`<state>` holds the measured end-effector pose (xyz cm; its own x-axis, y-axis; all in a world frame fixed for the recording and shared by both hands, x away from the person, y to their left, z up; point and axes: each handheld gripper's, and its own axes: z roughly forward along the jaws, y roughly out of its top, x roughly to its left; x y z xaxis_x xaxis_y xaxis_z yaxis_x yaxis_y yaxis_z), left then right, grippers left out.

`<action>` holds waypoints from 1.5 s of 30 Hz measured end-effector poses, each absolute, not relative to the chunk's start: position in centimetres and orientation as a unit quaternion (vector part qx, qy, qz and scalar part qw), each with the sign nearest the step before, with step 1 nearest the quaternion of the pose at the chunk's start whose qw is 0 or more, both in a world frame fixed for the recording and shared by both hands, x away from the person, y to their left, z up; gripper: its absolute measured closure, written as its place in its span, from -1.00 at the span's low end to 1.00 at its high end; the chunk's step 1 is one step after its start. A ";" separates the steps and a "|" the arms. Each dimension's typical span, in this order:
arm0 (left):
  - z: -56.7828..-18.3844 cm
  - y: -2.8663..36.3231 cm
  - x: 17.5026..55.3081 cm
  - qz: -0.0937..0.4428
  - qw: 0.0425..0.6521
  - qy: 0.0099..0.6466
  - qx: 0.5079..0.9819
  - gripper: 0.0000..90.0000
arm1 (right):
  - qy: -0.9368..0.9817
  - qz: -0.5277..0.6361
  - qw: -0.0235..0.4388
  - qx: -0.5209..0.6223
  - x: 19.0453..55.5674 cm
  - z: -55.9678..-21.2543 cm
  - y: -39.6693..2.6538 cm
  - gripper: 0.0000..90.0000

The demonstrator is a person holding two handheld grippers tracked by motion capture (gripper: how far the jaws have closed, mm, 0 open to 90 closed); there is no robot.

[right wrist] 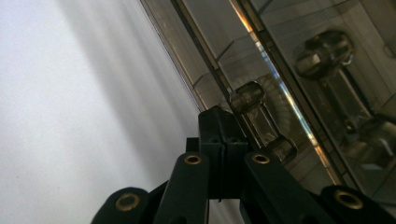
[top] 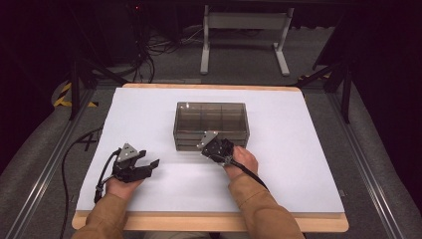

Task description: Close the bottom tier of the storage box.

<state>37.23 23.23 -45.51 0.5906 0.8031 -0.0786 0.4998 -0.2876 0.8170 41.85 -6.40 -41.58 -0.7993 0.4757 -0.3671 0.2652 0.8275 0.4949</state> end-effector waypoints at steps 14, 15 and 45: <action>-45.5 23.2 37.2 0.177 0.429 0.417 0.782 -0.21 | 0.920 0.226 0.247 0.202 41.5 -41.4 -6.5 1.00; -45.5 23.2 37.2 0.177 0.429 0.417 0.782 -0.21 | 0.920 0.226 0.247 0.202 41.5 -41.4 -6.5 1.00; -44.4 24.6 37.1 0.158 0.424 0.443 0.774 -0.21 | 0.894 0.348 0.171 0.223 38.0 -36.1 -15.1 -0.01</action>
